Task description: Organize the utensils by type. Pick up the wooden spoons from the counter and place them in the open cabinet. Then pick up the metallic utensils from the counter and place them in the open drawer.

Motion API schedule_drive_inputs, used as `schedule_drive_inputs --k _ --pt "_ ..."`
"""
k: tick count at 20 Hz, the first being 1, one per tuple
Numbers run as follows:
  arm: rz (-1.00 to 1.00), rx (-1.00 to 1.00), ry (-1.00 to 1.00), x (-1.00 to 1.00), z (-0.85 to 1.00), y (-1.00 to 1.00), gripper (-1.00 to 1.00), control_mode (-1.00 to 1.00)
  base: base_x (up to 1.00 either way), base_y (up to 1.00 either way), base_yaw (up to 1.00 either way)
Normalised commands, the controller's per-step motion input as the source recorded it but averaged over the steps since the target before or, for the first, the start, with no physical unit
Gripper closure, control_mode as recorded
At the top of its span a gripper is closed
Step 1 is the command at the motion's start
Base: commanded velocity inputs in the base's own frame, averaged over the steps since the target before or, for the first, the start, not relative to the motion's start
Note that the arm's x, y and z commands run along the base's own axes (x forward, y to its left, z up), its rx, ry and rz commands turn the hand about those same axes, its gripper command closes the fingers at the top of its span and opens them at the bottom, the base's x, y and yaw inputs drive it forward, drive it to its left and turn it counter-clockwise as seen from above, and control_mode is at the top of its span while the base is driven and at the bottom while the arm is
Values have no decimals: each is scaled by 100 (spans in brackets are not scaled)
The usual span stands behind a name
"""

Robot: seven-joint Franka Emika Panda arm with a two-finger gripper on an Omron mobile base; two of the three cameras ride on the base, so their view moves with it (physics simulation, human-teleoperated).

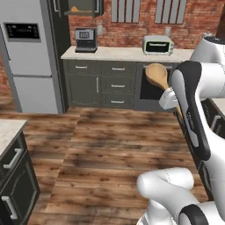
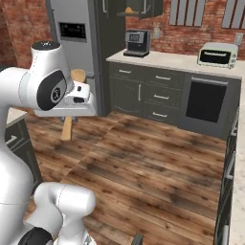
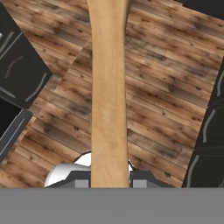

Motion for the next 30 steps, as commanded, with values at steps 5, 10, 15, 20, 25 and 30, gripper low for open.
schedule_drive_inputs --k 5,10,15,20,25,30 --pt "0 0 0 0 0 0 100 100 22 9 0" --pt "0 0 0 0 0 0 100 100 91 56 0" --pt "0 0 0 0 0 0 100 100 100 74 0" --pt "0 0 0 0 0 0 100 100 100 44 0" --pt "0 0 0 0 0 0 100 100 100 -4 -1" --pt "0 0 0 0 0 0 100 100 100 -17 -3"
